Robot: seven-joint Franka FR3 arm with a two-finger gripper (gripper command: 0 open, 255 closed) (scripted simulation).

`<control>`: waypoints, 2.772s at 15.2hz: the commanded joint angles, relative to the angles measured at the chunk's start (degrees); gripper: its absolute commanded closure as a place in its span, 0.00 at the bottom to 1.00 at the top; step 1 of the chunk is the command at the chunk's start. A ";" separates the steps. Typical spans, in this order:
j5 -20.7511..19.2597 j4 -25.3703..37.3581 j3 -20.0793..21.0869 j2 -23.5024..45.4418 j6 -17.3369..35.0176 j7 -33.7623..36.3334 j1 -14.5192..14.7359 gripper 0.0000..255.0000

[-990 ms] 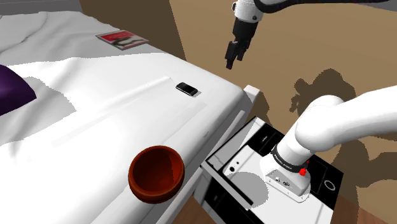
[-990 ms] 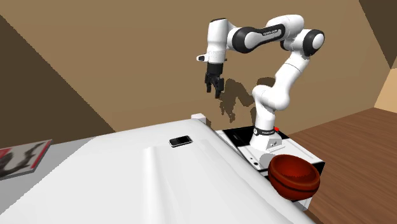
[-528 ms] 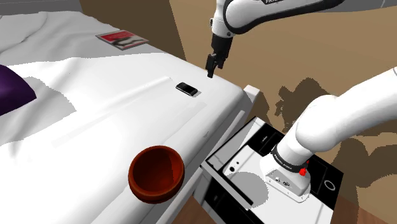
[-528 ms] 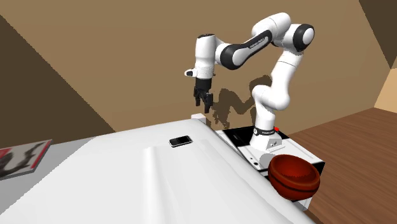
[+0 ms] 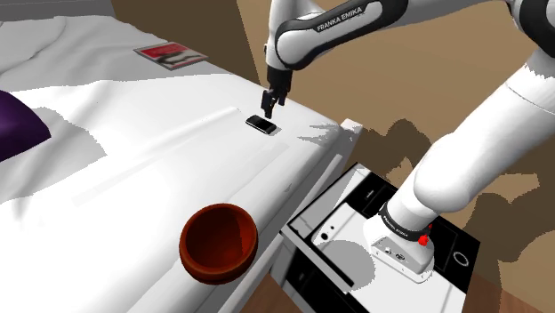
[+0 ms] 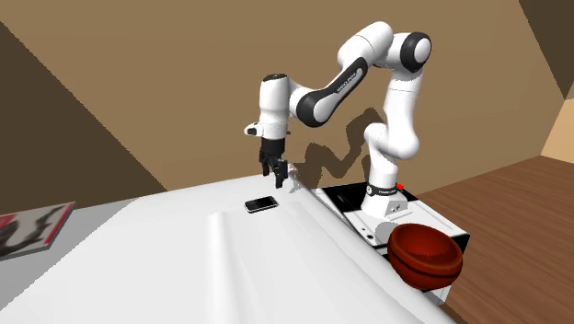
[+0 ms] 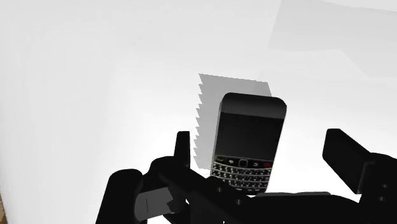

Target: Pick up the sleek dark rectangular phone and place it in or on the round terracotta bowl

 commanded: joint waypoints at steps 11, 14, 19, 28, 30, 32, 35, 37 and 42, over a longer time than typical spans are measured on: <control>-2.32 2.72 0.58 12.29 9.62 0.99 0.52 0.00; -2.32 2.72 0.58 12.29 9.62 0.99 0.52 0.00; -2.32 2.71 0.58 12.28 9.61 0.99 0.52 0.00; -2.32 2.60 0.62 12.20 9.64 1.09 0.57 1.00; -2.17 2.96 0.60 11.79 8.89 0.86 0.51 1.00; -1.90 3.50 0.64 10.85 7.42 0.62 0.50 1.00; -1.53 4.39 0.68 9.50 5.20 0.27 0.48 1.00; -1.31 5.05 0.69 8.66 3.72 0.06 0.48 1.00; -0.82 6.91 0.71 6.76 -0.01 -0.41 0.48 1.00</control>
